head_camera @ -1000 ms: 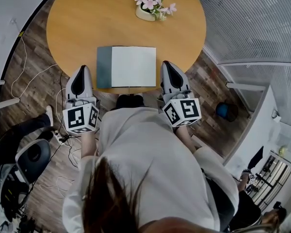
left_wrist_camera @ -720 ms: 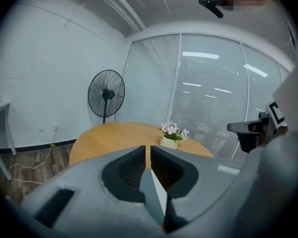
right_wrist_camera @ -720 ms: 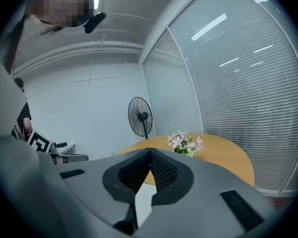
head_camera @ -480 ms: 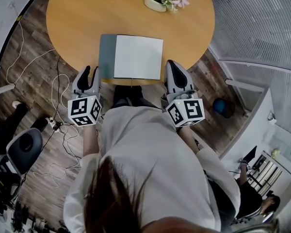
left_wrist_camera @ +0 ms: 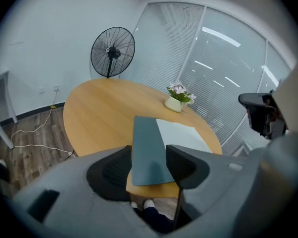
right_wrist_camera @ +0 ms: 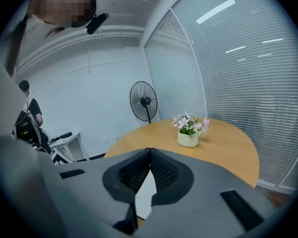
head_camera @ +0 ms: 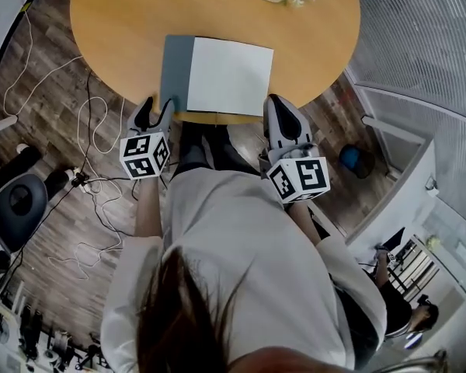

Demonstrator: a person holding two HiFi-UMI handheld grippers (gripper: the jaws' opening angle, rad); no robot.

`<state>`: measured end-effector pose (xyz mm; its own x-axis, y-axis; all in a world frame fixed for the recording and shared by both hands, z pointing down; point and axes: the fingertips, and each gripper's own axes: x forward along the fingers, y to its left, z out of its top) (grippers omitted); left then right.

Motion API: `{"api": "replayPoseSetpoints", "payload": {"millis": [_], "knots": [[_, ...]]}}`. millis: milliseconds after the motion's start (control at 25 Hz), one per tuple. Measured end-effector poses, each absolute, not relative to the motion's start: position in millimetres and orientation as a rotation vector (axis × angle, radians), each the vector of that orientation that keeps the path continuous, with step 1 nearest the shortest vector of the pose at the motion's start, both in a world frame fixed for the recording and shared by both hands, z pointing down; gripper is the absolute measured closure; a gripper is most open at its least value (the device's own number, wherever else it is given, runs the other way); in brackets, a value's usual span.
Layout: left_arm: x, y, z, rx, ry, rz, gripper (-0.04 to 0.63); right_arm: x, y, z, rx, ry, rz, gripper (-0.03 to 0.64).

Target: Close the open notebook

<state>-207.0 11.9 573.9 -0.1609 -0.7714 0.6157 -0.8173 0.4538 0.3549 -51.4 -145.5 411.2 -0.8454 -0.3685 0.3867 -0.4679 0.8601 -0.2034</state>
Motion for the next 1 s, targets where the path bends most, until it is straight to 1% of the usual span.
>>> {"api": "replayPoseSetpoints", "payload": {"millis": [200,440,720,1000], "knots": [[-196.9,13.2,602.9,1.315,-1.860,0.070,0.342,-55.5,-138.4,422.1,0.612,-2.676,0.441,0.614],[-185.0,12.8,624.4,1.296,-1.791,0.080,0.331,-59.8,-132.8,426.7,0.594,-2.681,0.461,0.614],[-184.8,12.7,627.2,1.230,-1.815,0.120,0.330,-57.0,-134.3,427.2,0.621,-2.664,0.458,0.614],[-176.9,5.6,626.5,1.202,-1.829,0.124,0.305,-52.4,-135.3,429.2,0.636,-2.657,0.476,0.614]]}}
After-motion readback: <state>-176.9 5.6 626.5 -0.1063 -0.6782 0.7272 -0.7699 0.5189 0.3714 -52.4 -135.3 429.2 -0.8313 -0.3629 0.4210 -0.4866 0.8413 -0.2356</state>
